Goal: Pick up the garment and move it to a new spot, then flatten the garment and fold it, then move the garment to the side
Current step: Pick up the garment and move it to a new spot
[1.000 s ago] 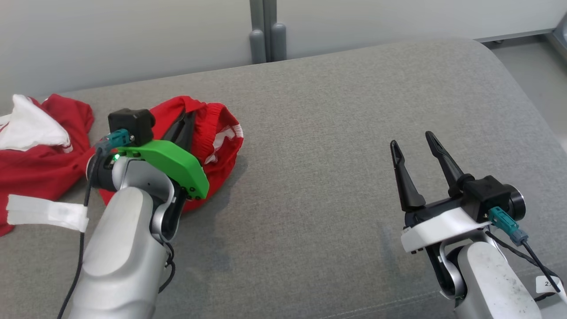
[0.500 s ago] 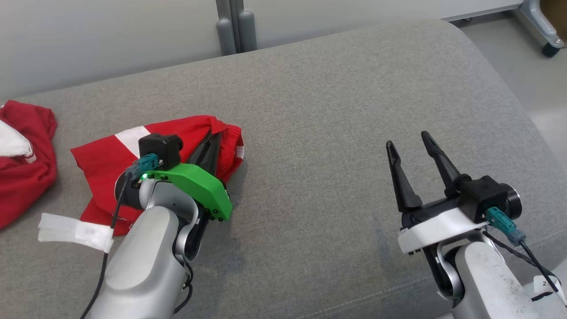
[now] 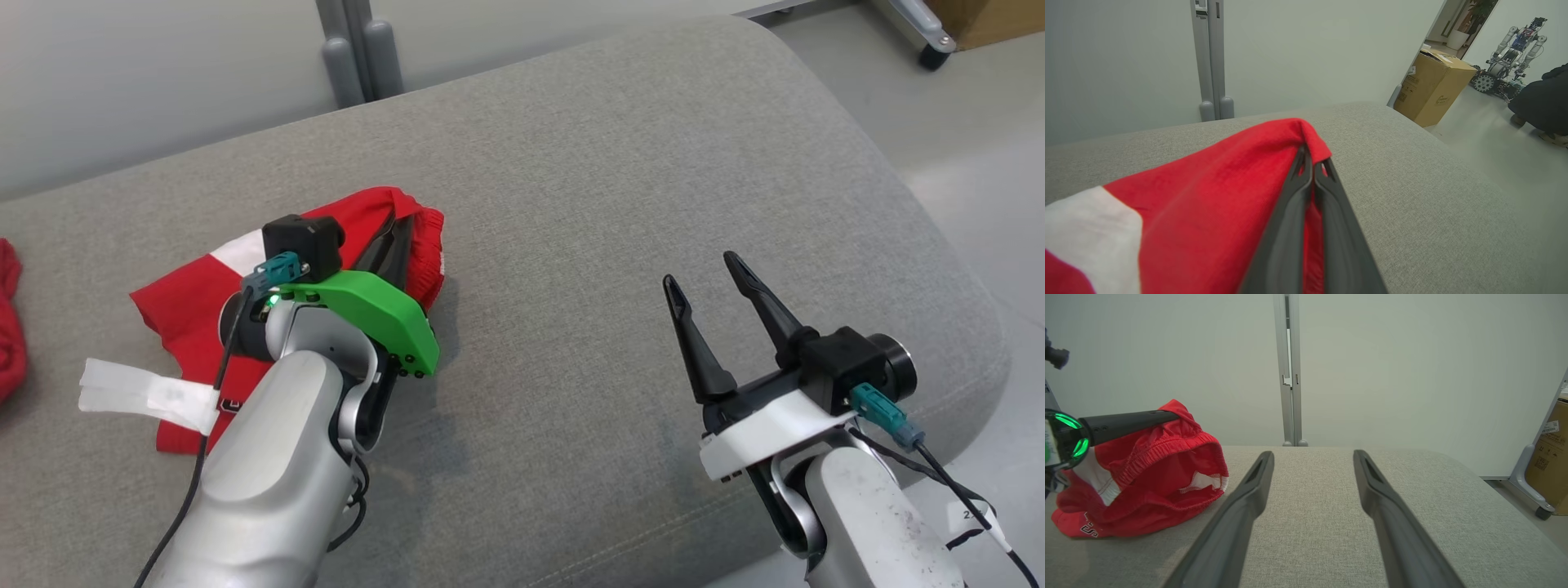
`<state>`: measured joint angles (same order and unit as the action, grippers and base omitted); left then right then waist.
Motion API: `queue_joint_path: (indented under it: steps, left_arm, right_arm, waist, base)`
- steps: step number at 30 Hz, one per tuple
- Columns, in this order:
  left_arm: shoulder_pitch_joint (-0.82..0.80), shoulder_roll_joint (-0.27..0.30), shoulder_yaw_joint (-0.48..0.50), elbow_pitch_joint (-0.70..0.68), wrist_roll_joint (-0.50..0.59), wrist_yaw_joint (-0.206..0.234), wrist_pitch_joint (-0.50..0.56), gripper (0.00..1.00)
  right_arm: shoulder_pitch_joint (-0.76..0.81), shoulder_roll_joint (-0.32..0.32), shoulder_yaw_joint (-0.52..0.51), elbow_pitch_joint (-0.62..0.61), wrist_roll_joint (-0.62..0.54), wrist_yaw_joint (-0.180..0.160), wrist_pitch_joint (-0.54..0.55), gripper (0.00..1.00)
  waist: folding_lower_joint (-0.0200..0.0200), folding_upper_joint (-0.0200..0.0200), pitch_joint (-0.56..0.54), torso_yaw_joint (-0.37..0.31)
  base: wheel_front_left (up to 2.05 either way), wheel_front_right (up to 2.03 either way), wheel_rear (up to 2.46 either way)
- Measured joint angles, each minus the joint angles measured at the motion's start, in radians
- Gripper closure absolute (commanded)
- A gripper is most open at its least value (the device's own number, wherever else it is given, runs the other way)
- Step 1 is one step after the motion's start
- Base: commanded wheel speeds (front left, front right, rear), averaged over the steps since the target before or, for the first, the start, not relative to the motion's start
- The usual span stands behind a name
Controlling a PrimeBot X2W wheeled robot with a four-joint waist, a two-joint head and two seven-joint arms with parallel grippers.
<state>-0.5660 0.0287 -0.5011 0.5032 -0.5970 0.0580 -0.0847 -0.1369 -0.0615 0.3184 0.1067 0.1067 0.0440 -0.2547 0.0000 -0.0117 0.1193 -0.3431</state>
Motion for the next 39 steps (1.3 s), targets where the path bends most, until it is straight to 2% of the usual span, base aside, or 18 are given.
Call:
queue_joint_path:
  steps: [4,5,6,7,8,9,15,24,32,39]
  left_arm:
    - [-0.020,0.000,-0.020,0.021,-0.016,0.019,-0.006,1.00]
    - [-0.026,0.000,-0.023,0.032,-0.016,0.022,-0.013,0.89]
    - [-0.032,0.000,-0.028,0.040,-0.016,0.026,-0.014,0.54]
    - [-0.036,0.000,-0.035,0.045,-0.016,0.028,-0.015,0.45]
    - [-0.040,0.000,-0.049,0.050,-0.016,0.029,-0.015,0.06]
    - [-0.042,0.000,-0.081,0.063,-0.015,0.029,-0.015,0.00]
    - [-0.047,0.000,-0.154,0.078,-0.016,0.029,-0.040,0.00]
    - [-0.054,0.003,-0.226,0.063,-0.026,0.002,-0.085,0.00]
    - [-0.054,0.004,-0.252,0.040,-0.047,-0.006,-0.117,0.00]
    - [-0.027,0.004,-0.268,0.032,-0.040,-0.005,-0.137,0.00]
  right_arm:
    - [-0.004,0.002,0.015,0.007,0.004,0.002,0.000,0.00]
    - [-0.005,0.002,0.017,0.011,0.008,0.004,0.000,0.00]
    - [-0.006,0.002,0.017,0.014,0.009,0.008,0.000,0.00]
    - [-0.008,0.002,0.018,0.016,0.009,0.008,0.000,0.00]
    - [-0.012,0.002,0.018,0.016,0.010,0.008,0.000,0.00]
    - [-0.020,0.002,0.012,0.015,0.015,0.007,0.000,0.00]
    - [-0.021,0.003,-0.019,0.016,0.019,-0.020,0.000,0.00]
    - [-0.022,0.004,-0.028,0.036,0.025,-0.020,0.000,0.00]
    - [-0.015,0.004,-0.021,0.103,0.029,-0.006,0.000,0.00]
    - [0.048,0.005,0.000,0.202,0.105,0.020,0.000,0.00]
  waist:
    - [0.0000,0.0000,0.010,-0.039]
    - [0.0000,0.0000,0.013,-0.049]
    - [0.0000,0.0000,0.017,-0.058]
    - [0.0000,0.0000,0.020,-0.067]
    - [0.0000,0.0000,0.024,-0.075]
    - [0.0000,0.0000,0.033,-0.088]
    - [0.0000,0.0000,0.058,-0.089]
    - [0.0000,0.0000,0.049,-0.019]
    - [0.0000,0.0000,0.024,0.072]
    - [0.0000,0.0000,-0.002,0.162]
  base:
    - [0.00,0.00,0.00]
    - [0.00,0.00,0.00]
    - [0.00,0.00,0.00]
    - [0.00,0.00,0.00]
    - [0.00,0.00,0.00]
    - [0.00,0.00,0.00]
    - [0.00,0.00,0.00]
    - [0.00,0.00,0.00]
    - [0.00,0.00,0.00]
    - [0.00,0.00,0.00]
